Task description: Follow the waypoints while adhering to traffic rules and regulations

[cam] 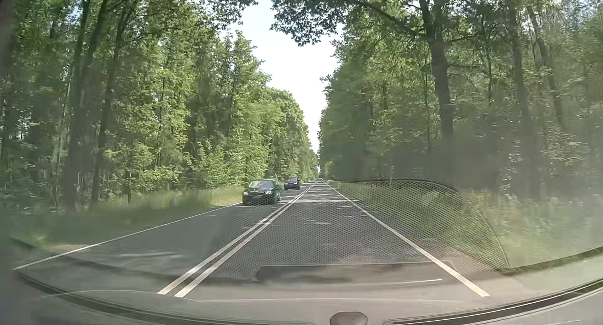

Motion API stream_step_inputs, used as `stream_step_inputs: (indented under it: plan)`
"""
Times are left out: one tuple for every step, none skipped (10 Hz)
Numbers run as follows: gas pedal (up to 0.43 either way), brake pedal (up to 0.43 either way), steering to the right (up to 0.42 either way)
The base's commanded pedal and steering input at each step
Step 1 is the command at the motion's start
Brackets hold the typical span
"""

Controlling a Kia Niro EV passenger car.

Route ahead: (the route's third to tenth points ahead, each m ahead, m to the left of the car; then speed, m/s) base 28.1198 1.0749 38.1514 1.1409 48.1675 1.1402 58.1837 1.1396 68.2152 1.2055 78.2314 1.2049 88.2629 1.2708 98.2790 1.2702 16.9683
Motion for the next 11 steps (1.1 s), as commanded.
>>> stream_step_inputs:
  plan:
    - [0.130,0.037,0.000]
    - [0.130,0.037,0.000]
    - [0.130,0.037,0.000]
    - [0.130,0.037,0.000]
    - [0.130,0.037,-0.001]
    - [0.130,0.037,-0.001]
    - [0.130,0.037,-0.001]
    - [0.130,0.037,-0.001]
    - [0.130,0.030,-0.001]
    - [0.130,0.037,-0.001]
    - [0.130,0.037,-0.001]
